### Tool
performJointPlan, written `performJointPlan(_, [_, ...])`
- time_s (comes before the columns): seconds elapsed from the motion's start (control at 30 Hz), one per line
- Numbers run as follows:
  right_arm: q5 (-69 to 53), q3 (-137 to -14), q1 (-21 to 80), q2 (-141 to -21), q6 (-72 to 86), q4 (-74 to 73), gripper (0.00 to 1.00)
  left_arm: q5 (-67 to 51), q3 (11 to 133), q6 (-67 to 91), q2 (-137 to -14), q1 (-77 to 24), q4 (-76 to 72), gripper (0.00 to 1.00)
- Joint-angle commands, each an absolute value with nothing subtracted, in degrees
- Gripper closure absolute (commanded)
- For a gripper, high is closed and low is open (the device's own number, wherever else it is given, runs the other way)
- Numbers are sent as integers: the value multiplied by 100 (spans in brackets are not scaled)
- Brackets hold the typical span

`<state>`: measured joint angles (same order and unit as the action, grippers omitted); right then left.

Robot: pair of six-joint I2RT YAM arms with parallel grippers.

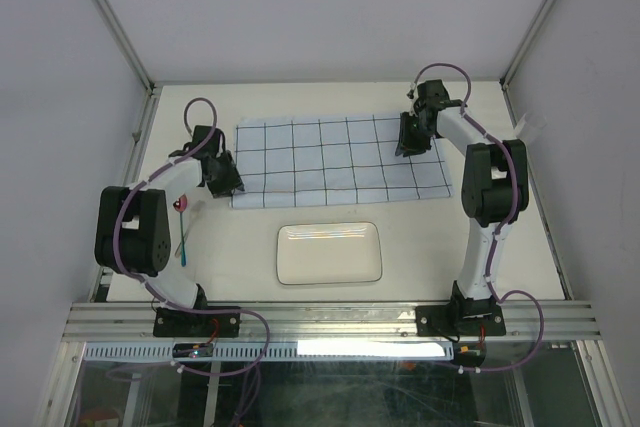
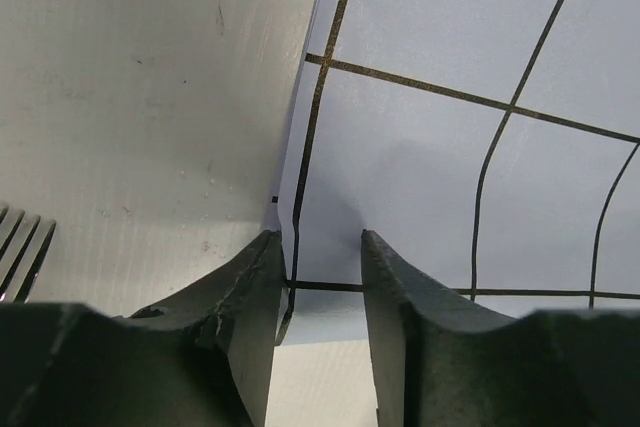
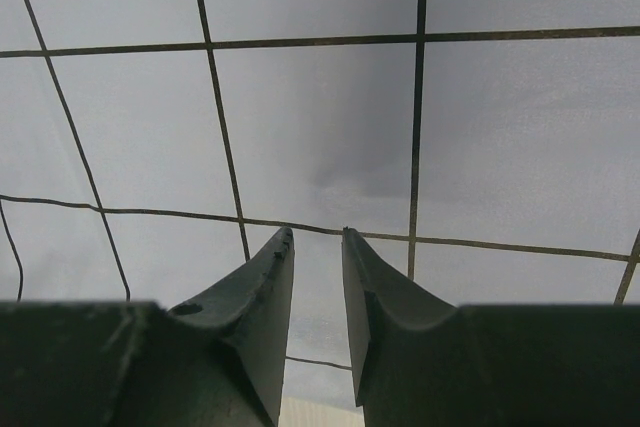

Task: Set the dinner table for one person
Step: Flatten out the napkin at the center of the board.

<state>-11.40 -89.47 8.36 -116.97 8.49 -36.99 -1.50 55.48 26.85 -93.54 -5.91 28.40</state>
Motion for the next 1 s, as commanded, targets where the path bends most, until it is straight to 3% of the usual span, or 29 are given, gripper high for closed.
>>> performJointPlan(0.0, [-1098,-9233,870,-11595,773,-3664,71,47,5825,2579,-9127,-588,2856,59])
performJointPlan(0.17, [-1093,-9303,880,-11675,760,-3657,71,397,6343,2536,-8976,-580,2908,47])
performJointPlan(0.43, [-1063,-9425,887,-11785,710,-3748,71,431,7104,2414,-9429,-582,2770,45])
performJointPlan(0.8, [-1385,-9416,1085,-11889,773,-3610,71,73,6754,2691,-9821,-581,2077,46])
performJointPlan(0.97, [-1780,-9462,1302,-11939,827,-3472,71,214,5995,3059,-9366,-573,1557,45])
